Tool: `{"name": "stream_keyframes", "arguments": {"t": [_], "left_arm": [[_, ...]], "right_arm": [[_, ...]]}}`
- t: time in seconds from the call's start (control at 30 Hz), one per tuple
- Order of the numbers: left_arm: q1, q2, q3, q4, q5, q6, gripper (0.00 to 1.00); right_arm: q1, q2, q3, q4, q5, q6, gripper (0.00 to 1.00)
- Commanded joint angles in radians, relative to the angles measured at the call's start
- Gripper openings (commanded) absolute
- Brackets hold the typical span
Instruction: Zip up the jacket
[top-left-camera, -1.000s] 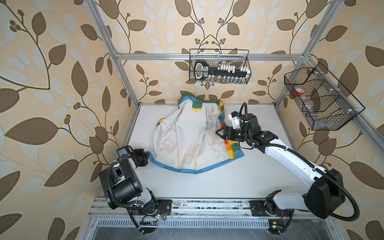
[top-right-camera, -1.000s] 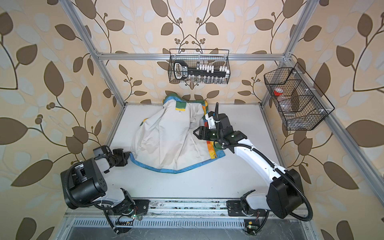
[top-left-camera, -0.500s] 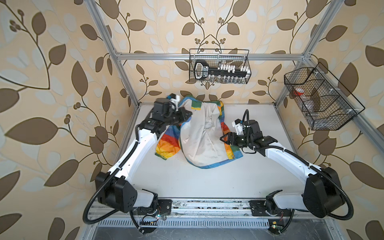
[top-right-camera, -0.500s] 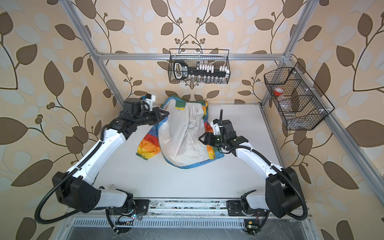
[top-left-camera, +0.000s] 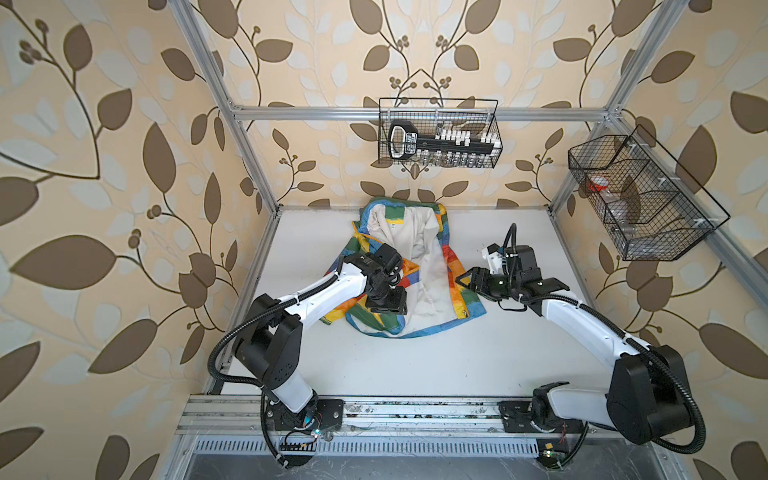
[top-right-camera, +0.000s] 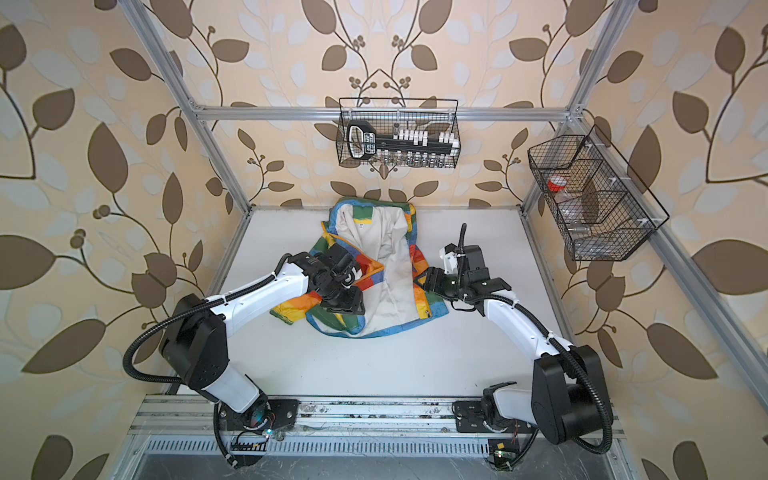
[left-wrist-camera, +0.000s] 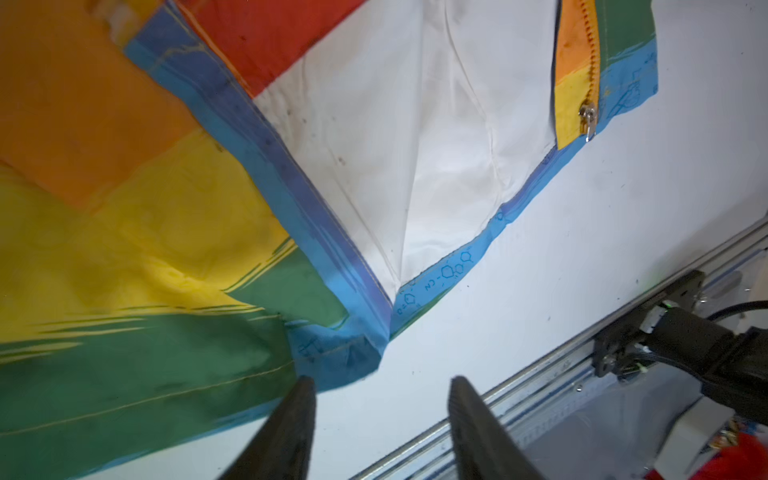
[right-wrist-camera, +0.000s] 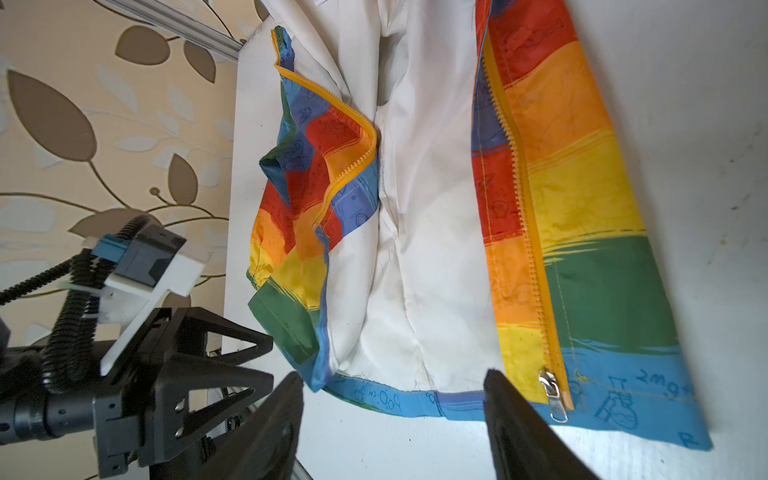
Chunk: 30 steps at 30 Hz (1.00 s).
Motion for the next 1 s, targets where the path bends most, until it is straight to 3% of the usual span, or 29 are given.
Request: {"name": "stream_keyframes", "arguments": {"t": [0.0,0.1,0.17,0.23,0.33,0.4,0.5,0.63,0.73,0.83,0.97], "left_arm": [[-0.009,-0.122,-0.013,-0.006,-0.044,-0.004,0.74],[-0.006,-0.177,-0.001,-0.008,-0.162,-0.044,0.84],[0.023,-0.155,0.01,-0.003,-0.223,-0.093,0.83],[0.075,-0.105,0.003,0.035,-0.186,-0.149,0.75],[0.154,-0.048,-0.073,0.222,-0.05,-0.275,0.65],[0.182,-0.008,-0.095,0.306,-0.028,-0.344,0.64],[0.198,0.032,-0.135,0.444,-0.027,-0.423,0.65],[0.216,0.095,-0.184,0.602,0.018,-0.503,0.61],[0.215,0.157,-0.193,0.676,0.091,-0.53,0.56],[0.215,0.175,-0.228,0.733,0.096,-0.536,0.55],[0.215,0.218,-0.231,0.754,0.109,-0.534,0.53]], "right_arm": [[0.059,0.019,0.062,-0.034,0.028,-0.037,0.72],[0.147,0.063,0.112,-0.057,0.075,-0.055,0.7],[0.208,0.096,0.144,-0.063,0.116,-0.05,0.65],[0.259,0.126,0.164,-0.04,0.135,-0.029,0.58],[0.327,0.166,0.189,-0.033,0.176,-0.013,0.53],[0.349,0.176,0.185,-0.024,0.181,-0.001,0.51],[0.373,0.161,0.149,0.014,0.169,0.019,0.39],[0.428,0.157,0.119,0.038,0.193,0.027,0.37],[0.424,0.167,0.093,0.053,0.184,0.041,0.36],[0.39,0.156,0.06,0.073,0.158,0.045,0.36],[0.293,0.125,0.001,0.106,0.086,0.056,0.37]]}}
